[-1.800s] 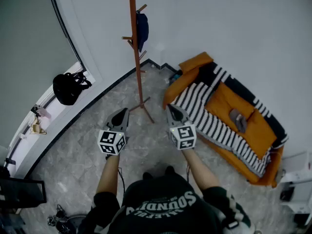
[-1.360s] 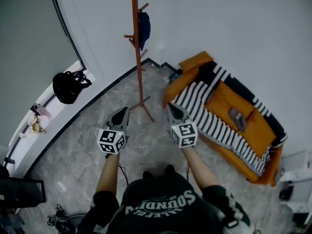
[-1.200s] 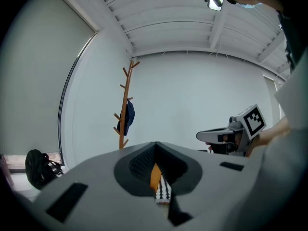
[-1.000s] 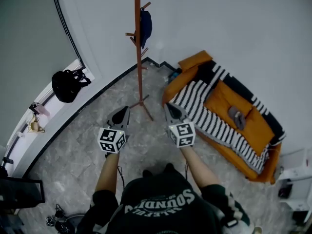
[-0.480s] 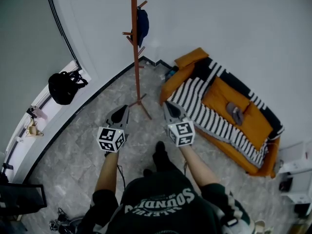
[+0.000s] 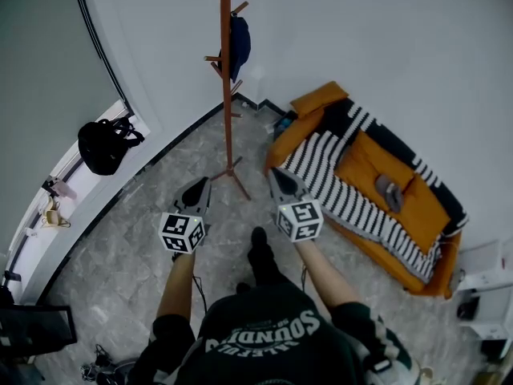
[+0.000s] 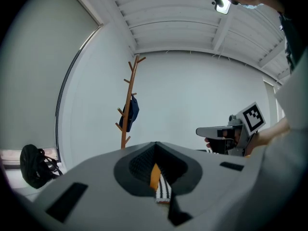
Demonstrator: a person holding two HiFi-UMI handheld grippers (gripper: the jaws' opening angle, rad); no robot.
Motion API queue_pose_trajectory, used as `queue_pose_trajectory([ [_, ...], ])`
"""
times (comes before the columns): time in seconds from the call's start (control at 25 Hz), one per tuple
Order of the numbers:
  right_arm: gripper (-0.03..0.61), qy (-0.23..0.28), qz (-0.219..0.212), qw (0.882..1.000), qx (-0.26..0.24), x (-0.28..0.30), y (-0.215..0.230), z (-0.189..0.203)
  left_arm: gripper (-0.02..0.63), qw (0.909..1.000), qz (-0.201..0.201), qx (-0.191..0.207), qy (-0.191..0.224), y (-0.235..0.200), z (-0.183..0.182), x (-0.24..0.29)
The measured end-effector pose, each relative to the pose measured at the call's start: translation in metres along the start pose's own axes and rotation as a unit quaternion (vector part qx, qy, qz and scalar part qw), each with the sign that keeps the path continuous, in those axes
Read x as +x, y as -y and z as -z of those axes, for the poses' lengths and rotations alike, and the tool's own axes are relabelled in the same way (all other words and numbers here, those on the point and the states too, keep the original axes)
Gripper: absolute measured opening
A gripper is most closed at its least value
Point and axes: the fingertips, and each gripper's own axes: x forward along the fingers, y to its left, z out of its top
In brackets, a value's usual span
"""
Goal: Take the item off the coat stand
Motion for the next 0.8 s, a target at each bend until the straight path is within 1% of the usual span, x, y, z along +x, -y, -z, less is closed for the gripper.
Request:
queue_pose_trajectory([
  [0.24, 0.0, 0.005, -0.003, 1.0, -0.004, 0.039, 0.018, -0.01, 0.0, 1.0, 0.003, 0.003, -0.002, -0.02, -0.01, 0.035],
  [0.4, 0.0, 0.013, -0.006, 1.0, -0.003, 0.071, 0.035, -0.02, 0.0, 1.0, -0.001, 0.004, -0.006, -0.037, -0.017, 0.061],
  [0.8, 0.0, 0.03, -0.043, 0.999, -0.009, 0.169, 0.089, -0.059, 0.0, 0.9994, -0.029, 0.017, -0.004, -0.083, -0.056, 0.152],
])
